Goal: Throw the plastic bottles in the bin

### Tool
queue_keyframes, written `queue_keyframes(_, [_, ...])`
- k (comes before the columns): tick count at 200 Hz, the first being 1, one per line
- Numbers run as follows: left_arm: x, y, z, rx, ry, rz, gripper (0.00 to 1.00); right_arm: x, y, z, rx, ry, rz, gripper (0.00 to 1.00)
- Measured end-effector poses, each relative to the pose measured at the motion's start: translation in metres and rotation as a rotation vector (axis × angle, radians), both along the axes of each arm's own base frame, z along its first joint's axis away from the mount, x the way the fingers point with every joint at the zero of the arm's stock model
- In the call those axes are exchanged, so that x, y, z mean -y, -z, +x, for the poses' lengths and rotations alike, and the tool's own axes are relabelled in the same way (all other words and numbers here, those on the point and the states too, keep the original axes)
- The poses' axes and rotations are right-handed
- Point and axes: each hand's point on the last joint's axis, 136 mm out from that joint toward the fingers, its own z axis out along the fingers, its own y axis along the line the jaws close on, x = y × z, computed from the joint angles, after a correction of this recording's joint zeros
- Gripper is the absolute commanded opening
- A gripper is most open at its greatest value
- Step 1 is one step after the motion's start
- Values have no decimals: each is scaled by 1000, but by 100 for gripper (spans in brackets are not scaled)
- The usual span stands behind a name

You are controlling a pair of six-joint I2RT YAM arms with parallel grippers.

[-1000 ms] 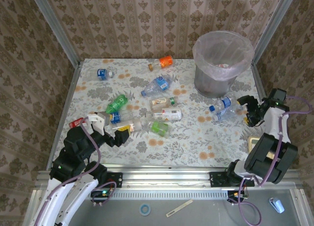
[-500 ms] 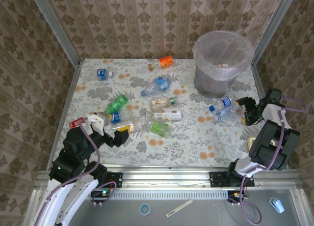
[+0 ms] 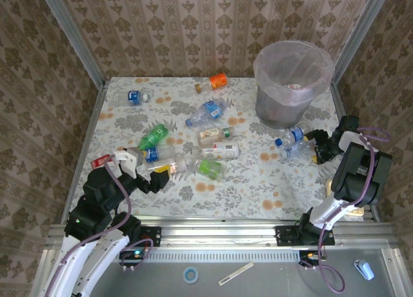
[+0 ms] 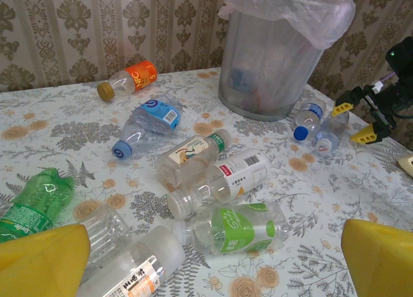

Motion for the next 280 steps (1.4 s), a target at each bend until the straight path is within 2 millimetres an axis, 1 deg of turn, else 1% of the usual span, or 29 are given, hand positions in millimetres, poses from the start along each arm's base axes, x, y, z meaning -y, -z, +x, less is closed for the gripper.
queue_keyframes(12, [0,0,0,-1,0,0,100,1,4,0,-10,2,-2,79])
queue_keyframes(36, [0,0,0,-1,0,0,100,1,13,-1,-29,1,4,74])
queue_keyframes(62, [0,0,0,0,-3,1,100,1,14,-1,-31,1,4,70])
queue_keyframes(76, [0,0,0,0,-3,1,100,0,15,-2,-31,2,3,66])
queue_keyframes(84, [-1,0,0,0,-4,1,100,0,16,-3,-33,3,2,62])
queue_keyframes(114, [-1,0,1,0,-7,2,100,0,17,-4,-13,1,-4,57])
queue_keyframes(129, [-1,0,1,0,-7,2,100,-1,16,-2,4,-5,-7,51])
queue_keyframes(162, [-1,0,1,0,-7,2,100,-7,15,-3,32,-21,-6,46])
queue_keyframes(199, [-1,0,1,0,-7,2,100,-23,12,-16,31,-52,-8,44])
queue_keyframes(213, [-1,0,1,0,-7,2,100,-27,8,-21,36,-62,-13,43])
queue_keyframes(228, [-1,0,1,0,-7,2,100,-31,-1,-25,55,-70,-24,42])
queue_keyframes(243, [-1,0,1,0,-7,2,100,-34,-14,-25,95,-79,-44,40])
queue_keyframes(280, [-1,0,1,0,-7,2,100,-44,-50,-25,208,-114,-85,39])
